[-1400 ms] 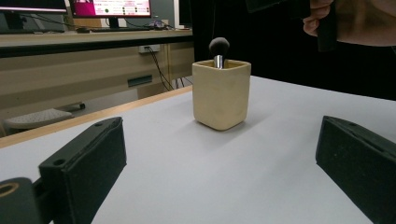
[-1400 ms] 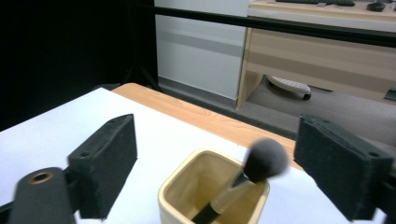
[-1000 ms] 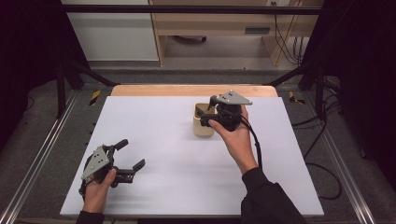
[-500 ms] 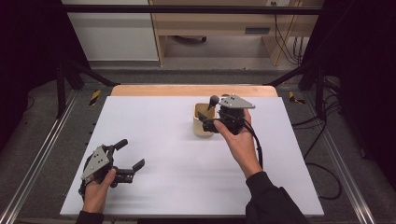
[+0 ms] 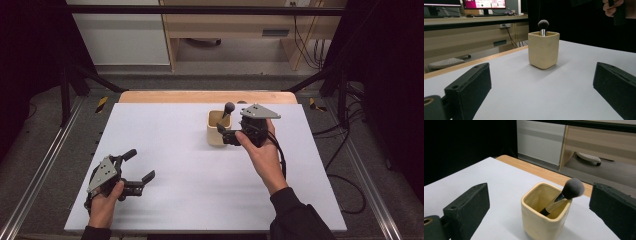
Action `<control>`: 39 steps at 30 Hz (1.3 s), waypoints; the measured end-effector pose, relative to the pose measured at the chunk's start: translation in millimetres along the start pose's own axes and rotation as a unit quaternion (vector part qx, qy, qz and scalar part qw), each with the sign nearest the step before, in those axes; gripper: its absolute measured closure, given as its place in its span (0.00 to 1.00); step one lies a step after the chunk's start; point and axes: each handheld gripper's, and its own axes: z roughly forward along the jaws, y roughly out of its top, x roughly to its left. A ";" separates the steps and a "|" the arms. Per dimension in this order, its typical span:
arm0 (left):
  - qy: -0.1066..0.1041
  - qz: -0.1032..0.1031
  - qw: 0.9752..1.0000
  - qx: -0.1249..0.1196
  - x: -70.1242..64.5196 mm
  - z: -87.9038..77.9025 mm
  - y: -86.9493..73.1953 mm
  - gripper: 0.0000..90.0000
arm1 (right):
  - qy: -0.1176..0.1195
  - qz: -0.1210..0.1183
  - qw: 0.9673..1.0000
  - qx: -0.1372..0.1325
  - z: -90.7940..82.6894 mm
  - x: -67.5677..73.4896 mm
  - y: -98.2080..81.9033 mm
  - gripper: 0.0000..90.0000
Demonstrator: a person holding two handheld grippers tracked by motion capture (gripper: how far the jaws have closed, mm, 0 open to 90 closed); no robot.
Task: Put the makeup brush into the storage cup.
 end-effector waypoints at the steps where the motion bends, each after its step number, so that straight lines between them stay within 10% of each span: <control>1: 0.000 0.001 1.000 0.001 0.1 -0.1 -0.1 0.02 | 0.000 0.004 1.000 0.000 -1.1 -0.3 -0.5 0.04; 39: 0.001 0.003 1.000 0.004 -0.1 0.0 -0.6 0.02 | -0.012 0.013 1.000 0.004 -44.2 -19.6 -21.9 0.03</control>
